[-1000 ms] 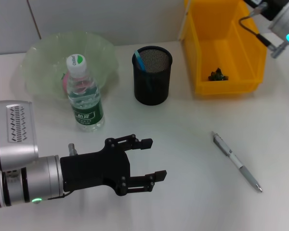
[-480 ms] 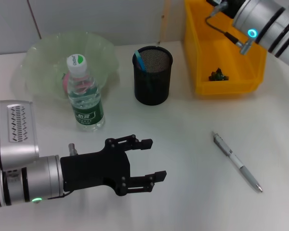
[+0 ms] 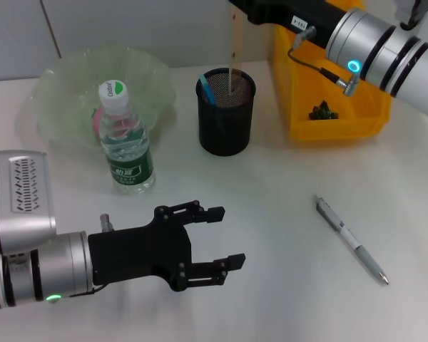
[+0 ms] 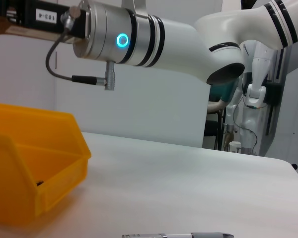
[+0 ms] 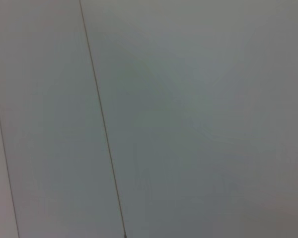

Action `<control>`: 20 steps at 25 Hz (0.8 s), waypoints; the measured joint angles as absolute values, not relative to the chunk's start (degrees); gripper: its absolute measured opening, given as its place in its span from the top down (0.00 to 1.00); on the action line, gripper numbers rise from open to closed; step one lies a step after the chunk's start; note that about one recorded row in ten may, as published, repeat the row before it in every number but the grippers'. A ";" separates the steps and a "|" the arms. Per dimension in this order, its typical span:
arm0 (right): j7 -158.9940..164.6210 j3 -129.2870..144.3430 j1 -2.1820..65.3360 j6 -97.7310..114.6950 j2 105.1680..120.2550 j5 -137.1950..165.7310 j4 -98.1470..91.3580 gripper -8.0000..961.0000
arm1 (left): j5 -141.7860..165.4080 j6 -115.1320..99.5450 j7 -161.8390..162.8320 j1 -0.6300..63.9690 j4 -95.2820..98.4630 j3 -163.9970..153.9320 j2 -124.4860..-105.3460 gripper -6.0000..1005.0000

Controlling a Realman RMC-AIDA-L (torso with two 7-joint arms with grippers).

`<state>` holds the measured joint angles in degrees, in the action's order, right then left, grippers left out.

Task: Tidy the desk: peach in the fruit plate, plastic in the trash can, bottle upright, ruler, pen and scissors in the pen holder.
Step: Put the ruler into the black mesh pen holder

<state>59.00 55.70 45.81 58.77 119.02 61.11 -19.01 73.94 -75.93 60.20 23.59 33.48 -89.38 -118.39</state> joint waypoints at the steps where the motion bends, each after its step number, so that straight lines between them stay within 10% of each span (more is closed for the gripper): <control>1: 58.77 55.86 45.88 58.55 119.02 61.12 -18.78 0.59 | 73.99 -75.93 60.20 23.57 33.48 -89.38 -118.38 0.22; 20: 54.36 57.39 44.97 57.70 119.55 60.71 -15.93 0.59 | 74.27 -76.29 59.64 22.89 33.49 -89.38 -118.30 0.22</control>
<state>54.36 57.39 44.97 57.70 119.55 60.71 -15.93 74.27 -76.29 59.64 22.89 33.49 -89.38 -118.30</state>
